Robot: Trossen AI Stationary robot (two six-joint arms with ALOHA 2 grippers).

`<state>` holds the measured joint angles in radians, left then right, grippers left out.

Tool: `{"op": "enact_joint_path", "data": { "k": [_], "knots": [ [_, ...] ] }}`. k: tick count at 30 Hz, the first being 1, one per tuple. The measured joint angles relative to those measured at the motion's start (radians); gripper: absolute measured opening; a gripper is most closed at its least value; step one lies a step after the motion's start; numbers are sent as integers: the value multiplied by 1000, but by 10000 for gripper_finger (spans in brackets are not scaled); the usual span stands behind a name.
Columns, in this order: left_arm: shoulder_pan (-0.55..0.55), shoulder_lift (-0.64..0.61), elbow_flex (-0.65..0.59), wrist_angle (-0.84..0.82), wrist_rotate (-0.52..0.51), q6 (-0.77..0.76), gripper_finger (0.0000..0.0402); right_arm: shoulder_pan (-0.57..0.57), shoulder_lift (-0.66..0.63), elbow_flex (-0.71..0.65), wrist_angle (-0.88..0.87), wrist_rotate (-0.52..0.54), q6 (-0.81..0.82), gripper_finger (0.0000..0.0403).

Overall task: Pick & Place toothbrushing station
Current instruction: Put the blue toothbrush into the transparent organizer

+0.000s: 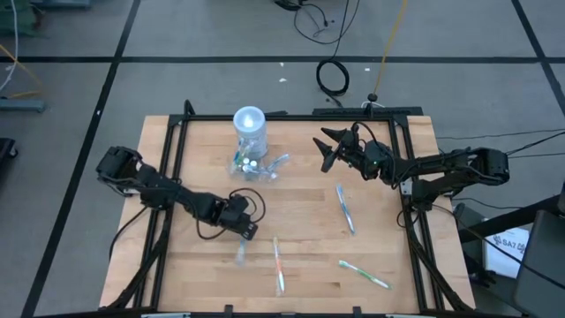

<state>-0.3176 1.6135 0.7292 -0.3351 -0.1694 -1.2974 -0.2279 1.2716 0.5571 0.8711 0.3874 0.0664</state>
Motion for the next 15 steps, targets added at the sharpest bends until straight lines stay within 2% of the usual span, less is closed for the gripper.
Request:
{"op": "enact_joint_path", "data": {
  "k": [5,9,15],
  "knots": [
    [21,-1,0,-1,3,86,12,0,0,0,0,0,0,208],
    [20,-31,-3,-7,-6,119,14,0,0,0,0,0,0,208],
    [-4,-178,-4,-55,-148,154,5,0,0,0,0,0,0,208]
  ]
}}
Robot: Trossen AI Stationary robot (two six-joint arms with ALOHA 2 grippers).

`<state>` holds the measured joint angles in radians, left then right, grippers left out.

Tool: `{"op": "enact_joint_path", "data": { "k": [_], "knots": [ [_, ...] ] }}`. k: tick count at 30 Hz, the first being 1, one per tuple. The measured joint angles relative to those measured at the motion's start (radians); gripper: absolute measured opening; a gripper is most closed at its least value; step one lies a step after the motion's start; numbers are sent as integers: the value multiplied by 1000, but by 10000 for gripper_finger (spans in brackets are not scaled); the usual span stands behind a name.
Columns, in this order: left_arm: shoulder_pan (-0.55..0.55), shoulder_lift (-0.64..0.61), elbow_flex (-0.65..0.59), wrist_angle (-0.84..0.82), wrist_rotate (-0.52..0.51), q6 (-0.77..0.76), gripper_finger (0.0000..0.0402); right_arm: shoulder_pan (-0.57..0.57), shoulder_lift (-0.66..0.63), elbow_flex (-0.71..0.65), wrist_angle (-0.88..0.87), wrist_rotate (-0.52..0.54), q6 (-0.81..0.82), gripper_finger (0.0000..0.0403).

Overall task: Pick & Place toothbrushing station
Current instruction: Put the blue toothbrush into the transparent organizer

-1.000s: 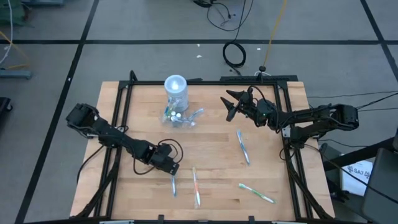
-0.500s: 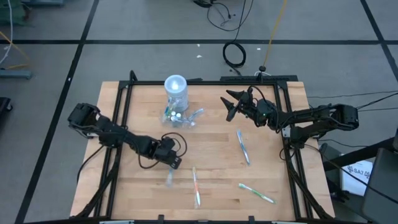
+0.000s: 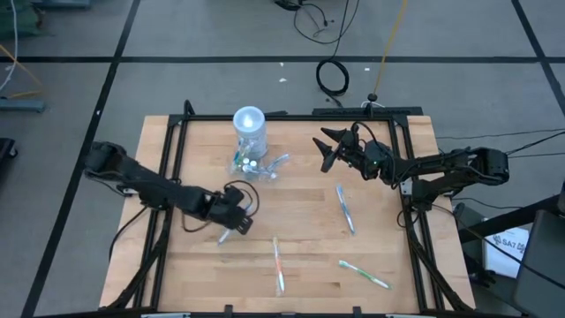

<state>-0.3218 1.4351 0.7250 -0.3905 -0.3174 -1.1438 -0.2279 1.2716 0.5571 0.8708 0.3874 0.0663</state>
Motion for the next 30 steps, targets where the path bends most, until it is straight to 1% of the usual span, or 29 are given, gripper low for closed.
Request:
{"op": "enact_joint_path", "data": {
  "k": [3,5,7,10,12,14,17,19,21,23,27,30],
  "knots": [
    [-16,-90,0,-32,-107,33,9,0,0,0,0,0,0,208],
    [-26,-153,0,-24,-203,74,7,0,0,0,0,0,0,208],
    [-36,-218,0,-24,-327,141,4,0,0,0,0,0,0,208],
    [-48,-306,1,-6,-597,274,8,0,0,0,0,0,0,208],
    [-46,-352,1,14,-754,345,8,0,0,0,0,0,0,208],
    [-35,-393,1,42,-862,423,3,1,0,0,0,0,0,208],
    [2,-434,1,89,-961,527,5,1,0,0,0,0,0,208],
    [38,-447,1,121,-989,584,7,1,0,0,0,0,0,208],
    [85,-449,1,157,-988,618,3,1,0,0,0,0,0,208],
    [134,-444,-3,186,-944,636,3,1,0,0,0,0,0,208],
    [231,-402,-46,278,-791,705,3,1,0,0,0,0,0,208],
    [272,-370,-115,444,-763,770,3,1,0,0,0,0,0,208]
  ]
}}
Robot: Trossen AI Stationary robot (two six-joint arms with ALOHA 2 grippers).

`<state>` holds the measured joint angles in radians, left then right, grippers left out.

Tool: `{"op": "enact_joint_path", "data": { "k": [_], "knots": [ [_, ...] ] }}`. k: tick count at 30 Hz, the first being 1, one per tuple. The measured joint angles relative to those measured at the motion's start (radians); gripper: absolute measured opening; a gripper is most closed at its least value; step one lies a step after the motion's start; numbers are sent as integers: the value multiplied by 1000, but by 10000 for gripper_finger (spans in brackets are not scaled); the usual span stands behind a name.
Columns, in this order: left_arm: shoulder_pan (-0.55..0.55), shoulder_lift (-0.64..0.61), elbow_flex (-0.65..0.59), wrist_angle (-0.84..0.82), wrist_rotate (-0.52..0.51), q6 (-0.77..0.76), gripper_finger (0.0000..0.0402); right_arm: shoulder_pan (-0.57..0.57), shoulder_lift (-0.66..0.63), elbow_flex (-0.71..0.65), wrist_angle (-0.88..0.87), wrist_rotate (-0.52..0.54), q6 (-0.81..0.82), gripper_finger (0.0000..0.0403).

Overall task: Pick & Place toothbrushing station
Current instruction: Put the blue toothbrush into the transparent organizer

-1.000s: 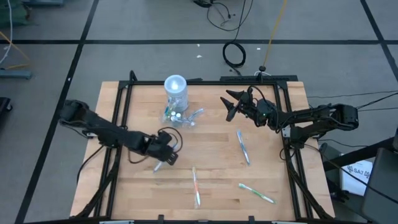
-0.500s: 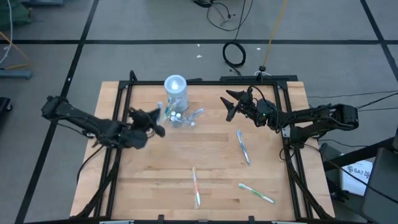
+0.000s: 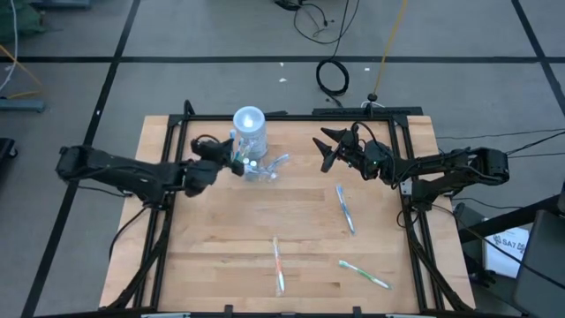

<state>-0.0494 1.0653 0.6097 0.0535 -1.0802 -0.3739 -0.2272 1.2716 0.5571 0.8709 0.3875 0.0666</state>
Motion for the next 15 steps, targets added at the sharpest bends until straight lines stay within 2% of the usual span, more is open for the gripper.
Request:
{"op": "enact_joint_path", "data": {
  "k": [3,8,11,15],
  "knots": [
    [31,2,-83,235,28,99,4,0,0,0,0,0,0,208],
    [83,2,-237,624,138,248,4,0,0,0,0,0,0,208],
    [112,2,-324,707,186,287,2,0,0,0,0,0,0,208],
    [125,2,-412,711,216,243,3,0,0,0,0,0,0,208]
  ]
}}
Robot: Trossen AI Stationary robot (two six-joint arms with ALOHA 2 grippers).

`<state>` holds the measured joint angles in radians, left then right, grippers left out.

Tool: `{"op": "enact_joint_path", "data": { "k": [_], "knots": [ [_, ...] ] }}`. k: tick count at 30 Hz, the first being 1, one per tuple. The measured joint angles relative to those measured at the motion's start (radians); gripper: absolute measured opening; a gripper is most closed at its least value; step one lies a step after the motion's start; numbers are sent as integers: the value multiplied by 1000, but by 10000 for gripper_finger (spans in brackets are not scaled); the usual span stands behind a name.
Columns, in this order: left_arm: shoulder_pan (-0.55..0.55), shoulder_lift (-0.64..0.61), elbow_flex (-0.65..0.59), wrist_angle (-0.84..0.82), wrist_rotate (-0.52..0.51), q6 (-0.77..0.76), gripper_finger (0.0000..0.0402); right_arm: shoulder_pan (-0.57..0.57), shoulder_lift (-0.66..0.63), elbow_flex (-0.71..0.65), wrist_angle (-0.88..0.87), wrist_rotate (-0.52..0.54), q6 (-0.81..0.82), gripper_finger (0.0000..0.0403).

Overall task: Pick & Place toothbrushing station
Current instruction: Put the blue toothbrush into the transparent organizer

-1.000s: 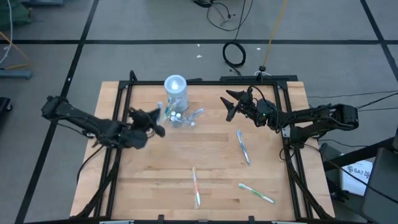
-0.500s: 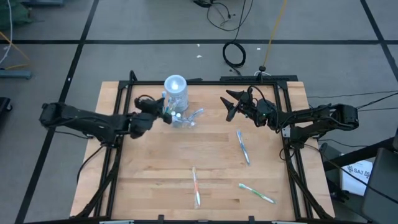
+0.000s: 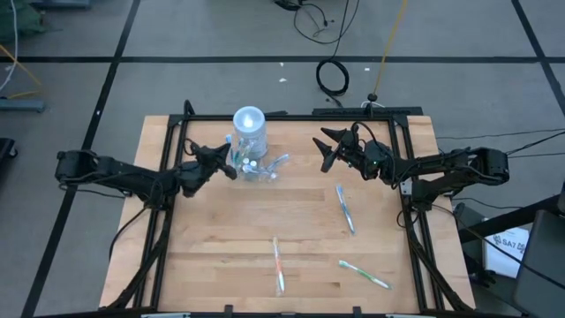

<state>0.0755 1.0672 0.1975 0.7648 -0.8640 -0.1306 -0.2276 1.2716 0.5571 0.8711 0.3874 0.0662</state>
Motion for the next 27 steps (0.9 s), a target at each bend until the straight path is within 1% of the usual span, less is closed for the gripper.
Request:
{"op": "enact_joint_path", "data": {
  "k": [3,6,8,12,14,18,25,26,27],
  "knots": [
    [0,0,-49,-2,3,-4,3,0,0,0,0,0,0,208],
    [0,0,-81,-7,65,-12,9,0,0,0,0,0,0,208],
    [0,-1,-84,-23,102,-30,9,0,0,0,0,0,0,208],
    [0,-1,-85,4,126,-20,3,0,0,0,0,0,0,208],
    [0,-1,-81,8,144,-3,8,0,0,0,0,0,0,208],
    [0,-1,-81,-14,158,20,39,0,0,0,0,0,0,208],
    [0,-2,-81,-7,158,20,108,0,0,0,13,0,0,208],
    [0,-8,-81,-8,159,21,117,0,0,0,20,-7,0,208],
    [0,-15,-80,-7,160,21,125,0,0,0,22,-36,0,208]
  ]
}}
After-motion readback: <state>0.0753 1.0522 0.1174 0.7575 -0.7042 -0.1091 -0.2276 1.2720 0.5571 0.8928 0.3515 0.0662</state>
